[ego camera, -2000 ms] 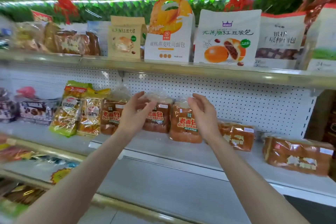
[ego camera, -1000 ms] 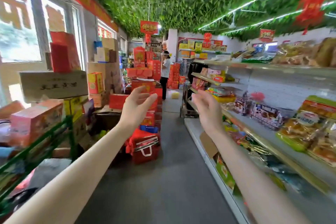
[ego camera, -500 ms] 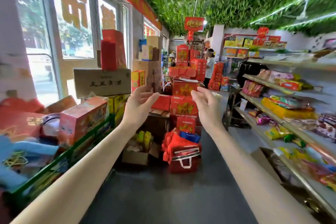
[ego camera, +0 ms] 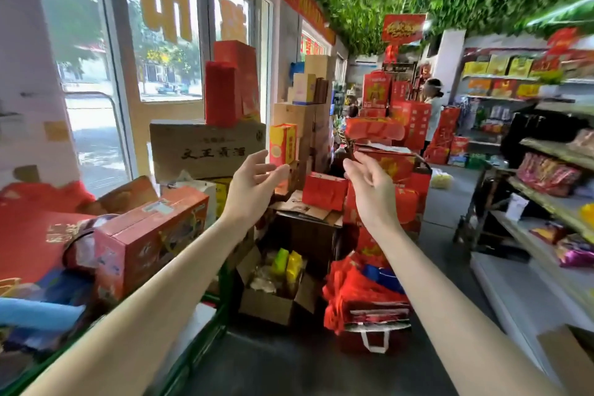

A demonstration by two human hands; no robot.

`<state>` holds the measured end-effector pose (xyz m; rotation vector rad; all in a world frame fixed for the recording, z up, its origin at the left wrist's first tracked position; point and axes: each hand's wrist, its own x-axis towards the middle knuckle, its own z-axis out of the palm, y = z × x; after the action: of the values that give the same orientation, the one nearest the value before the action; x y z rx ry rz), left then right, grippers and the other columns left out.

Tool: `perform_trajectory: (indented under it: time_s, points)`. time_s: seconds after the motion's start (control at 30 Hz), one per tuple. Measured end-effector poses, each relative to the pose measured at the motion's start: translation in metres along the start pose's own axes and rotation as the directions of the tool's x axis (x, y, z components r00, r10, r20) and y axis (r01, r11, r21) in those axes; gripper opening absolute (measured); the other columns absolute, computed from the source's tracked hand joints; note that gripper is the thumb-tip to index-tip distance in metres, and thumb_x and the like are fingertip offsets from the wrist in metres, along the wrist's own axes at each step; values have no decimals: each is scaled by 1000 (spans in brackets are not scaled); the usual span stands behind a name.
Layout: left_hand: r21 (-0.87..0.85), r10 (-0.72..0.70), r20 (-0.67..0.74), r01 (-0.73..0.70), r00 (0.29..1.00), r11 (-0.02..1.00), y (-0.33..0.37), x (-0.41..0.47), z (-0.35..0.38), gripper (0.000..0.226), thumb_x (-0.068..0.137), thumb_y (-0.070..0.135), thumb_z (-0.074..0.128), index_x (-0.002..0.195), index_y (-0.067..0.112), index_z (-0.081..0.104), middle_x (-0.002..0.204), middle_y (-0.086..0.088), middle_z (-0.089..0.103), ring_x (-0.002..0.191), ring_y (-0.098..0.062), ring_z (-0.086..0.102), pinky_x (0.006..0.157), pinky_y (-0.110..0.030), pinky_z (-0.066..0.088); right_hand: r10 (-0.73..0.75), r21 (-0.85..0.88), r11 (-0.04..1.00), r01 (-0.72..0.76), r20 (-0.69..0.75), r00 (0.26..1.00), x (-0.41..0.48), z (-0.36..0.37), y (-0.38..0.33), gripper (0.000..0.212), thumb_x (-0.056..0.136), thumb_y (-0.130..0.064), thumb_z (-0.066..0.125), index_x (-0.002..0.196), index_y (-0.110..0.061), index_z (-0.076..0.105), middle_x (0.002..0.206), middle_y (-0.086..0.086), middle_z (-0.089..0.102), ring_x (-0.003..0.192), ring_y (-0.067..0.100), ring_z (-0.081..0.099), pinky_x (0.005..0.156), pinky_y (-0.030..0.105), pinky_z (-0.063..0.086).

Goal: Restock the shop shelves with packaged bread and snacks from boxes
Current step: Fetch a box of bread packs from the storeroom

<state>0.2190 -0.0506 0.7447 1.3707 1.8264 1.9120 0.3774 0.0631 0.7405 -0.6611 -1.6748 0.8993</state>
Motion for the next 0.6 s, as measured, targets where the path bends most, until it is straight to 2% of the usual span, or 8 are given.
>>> perform_trajectory:
  time_s: [0.13, 0.3, 0.43, 0.47, 0.53, 0.6]
  points:
    - [-24, -15, 12, 15, 1000, 1000, -56, 73, 22, 52, 92, 34, 62, 139, 20, 45, 113, 5, 61, 98, -7, 59, 73, -13, 45, 19, 20, 1000, -20, 13, 1000, 66, 35, 56, 46, 96, -36, 56, 137, -15, 50, 123, -2, 59, 108, 8, 57, 80, 7, 43]
    - [-27, -32, 33, 33, 999, 999, -136, 199, 48, 53, 92, 33, 62, 140, 19, 45, 112, 6, 62, 97, -5, 60, 71, -16, 48, 57, 8, 998, -57, -15, 998, 179, 93, 135, 47, 96, -36, 56, 137, -15, 51, 127, 3, 61, 113, 14, 60, 98, 25, 45]
    - [-28, -88, 49, 90, 995, 996, -196, 283, 71, 52, 92, 33, 63, 139, 19, 46, 112, 6, 63, 89, 5, 58, 72, -13, 46, 98, -18, 995, -98, -22, 995, 253, 127, 191, 44, 96, -34, 56, 134, -12, 53, 118, -3, 60, 110, 10, 59, 90, 12, 43]
    - [-26, -109, 51, 111, 993, 994, -210, 299, 77, 52, 92, 34, 63, 138, 19, 46, 112, 5, 63, 90, 5, 58, 74, -14, 45, 112, -29, 993, -112, -17, 994, 267, 135, 205, 44, 96, -34, 56, 134, -12, 54, 120, -2, 61, 111, 11, 59, 92, 14, 44]
    - [-15, -134, 62, 135, 989, 991, -238, 330, 92, 52, 92, 33, 63, 139, 18, 46, 116, 2, 63, 92, 2, 59, 78, -16, 45, 138, -36, 990, -138, -19, 990, 293, 149, 236, 43, 96, -35, 56, 132, -12, 55, 122, 1, 64, 112, 14, 61, 100, 26, 45]
    - [6, -160, 80, 160, 984, 987, -268, 361, 107, 52, 92, 32, 63, 140, 17, 45, 113, 4, 62, 92, 1, 59, 77, -14, 45, 176, -15, 984, -176, -26, 984, 321, 163, 269, 41, 96, -34, 57, 131, -13, 56, 120, 0, 63, 112, 15, 61, 102, 28, 45]
